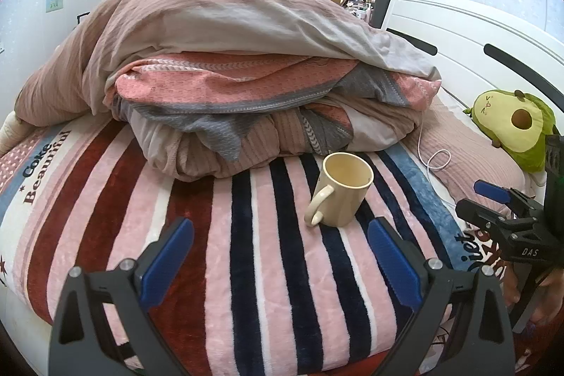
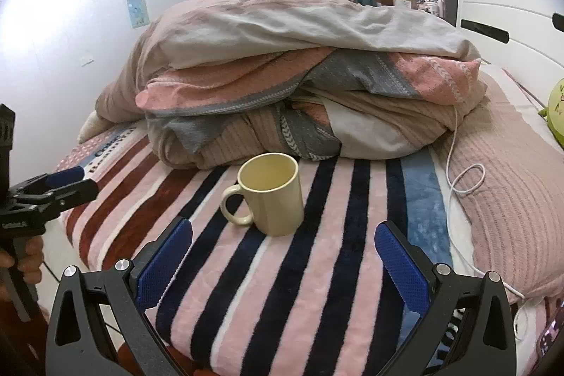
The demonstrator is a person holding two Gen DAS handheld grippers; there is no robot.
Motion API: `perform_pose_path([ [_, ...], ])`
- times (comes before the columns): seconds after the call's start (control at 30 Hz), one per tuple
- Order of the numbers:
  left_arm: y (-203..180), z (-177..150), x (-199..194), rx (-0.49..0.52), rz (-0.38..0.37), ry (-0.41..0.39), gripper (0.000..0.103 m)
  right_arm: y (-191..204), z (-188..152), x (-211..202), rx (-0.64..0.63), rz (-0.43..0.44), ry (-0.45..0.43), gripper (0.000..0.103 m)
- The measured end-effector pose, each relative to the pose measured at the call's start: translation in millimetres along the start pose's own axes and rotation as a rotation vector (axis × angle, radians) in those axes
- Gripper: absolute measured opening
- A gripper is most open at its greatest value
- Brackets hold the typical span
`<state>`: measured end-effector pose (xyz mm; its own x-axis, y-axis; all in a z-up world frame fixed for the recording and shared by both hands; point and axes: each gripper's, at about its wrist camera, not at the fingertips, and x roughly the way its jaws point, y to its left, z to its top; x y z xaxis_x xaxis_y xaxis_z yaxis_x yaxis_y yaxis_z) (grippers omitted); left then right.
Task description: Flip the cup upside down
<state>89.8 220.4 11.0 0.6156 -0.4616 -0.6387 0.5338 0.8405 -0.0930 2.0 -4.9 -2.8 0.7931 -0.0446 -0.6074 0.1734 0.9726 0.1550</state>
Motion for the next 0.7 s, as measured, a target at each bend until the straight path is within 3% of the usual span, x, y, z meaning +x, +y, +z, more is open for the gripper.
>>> perform_pose_path([
  [0.53,1.0,-0.1,0.7,0.002,0.003,0.001,0.099,2.9,4.5,-5.3,-0.03,-0.041,-0.067,0.103],
  [0.57,2.4,0.1,0.8,0.002,0.003,0.002,0.099,0.6,0.0,-5.2,-0.002,-0.031,-0.02,0.103],
  [0.7,2.5,0.0,2.0,0.004,0.004,0.004,0.099,0.3,-0.7,-5.4,0.01,-0.017,-0.018,0.103],
])
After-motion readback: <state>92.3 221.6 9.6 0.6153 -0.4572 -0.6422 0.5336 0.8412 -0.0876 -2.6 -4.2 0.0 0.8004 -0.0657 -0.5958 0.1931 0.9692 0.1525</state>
